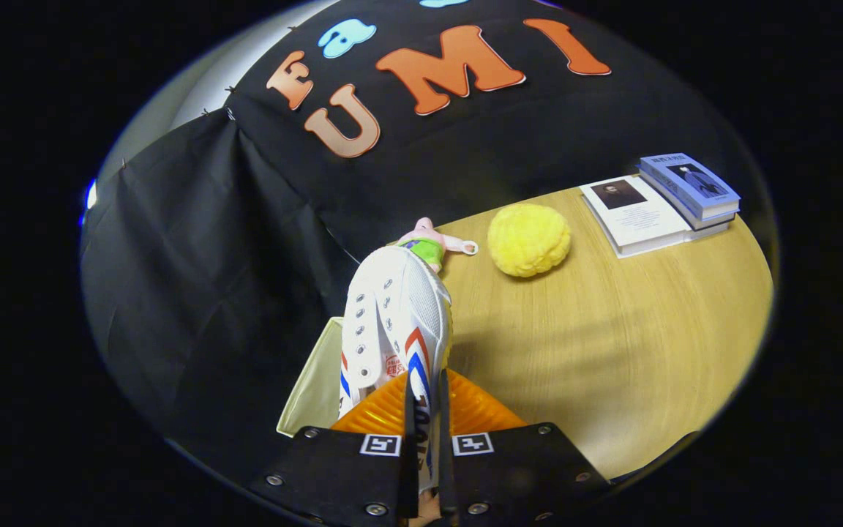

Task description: Open the storage box then place both shoes into the box .Put the left shoe in first, then the right shoe, with the right side of both shoes facing outward in a uniform manner.

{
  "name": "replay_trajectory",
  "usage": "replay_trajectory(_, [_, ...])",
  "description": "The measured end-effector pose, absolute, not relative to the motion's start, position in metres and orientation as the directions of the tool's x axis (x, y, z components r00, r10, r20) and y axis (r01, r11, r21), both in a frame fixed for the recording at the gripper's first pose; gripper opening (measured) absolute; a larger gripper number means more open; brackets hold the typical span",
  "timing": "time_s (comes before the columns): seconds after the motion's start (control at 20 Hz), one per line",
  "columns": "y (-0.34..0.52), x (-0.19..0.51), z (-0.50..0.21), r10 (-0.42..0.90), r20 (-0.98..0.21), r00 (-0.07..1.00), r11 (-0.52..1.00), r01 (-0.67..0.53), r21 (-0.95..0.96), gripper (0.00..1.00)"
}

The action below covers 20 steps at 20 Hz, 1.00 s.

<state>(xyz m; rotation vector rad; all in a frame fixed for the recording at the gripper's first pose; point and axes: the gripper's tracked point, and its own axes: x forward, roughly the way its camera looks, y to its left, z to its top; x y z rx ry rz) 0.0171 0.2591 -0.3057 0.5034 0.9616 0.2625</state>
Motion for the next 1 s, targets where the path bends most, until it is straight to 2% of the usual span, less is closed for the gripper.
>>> replay_trajectory(0.15, [0.298, 0.016, -0.308, 0.478, -0.706, 0.523, 0.835, -0.022, 0.55, 0.11])
replay_trajectory(0.65, [0.353, 0.022, -0.339, 0.46, -0.747, 0.48, 0.861, -0.034, 0.508, 0.11])
replay_trajectory(0.85, [0.373, 0.01, -0.362, 0.469, -0.78, 0.416, 0.87, -0.063, 0.489, 0.11])
replay_trajectory(0.9, [0.376, 0.002, -0.368, 0.463, -0.794, 0.394, 0.877, -0.072, 0.476, 0.13])
replay_trajectory(0.95, [0.38, 0.001, -0.363, 0.474, -0.777, 0.414, 0.871, -0.092, 0.483, 0.23])
replay_trajectory(1.0, [0.387, 0.003, -0.356, 0.497, -0.752, 0.433, 0.857, -0.114, 0.502, 0.3])
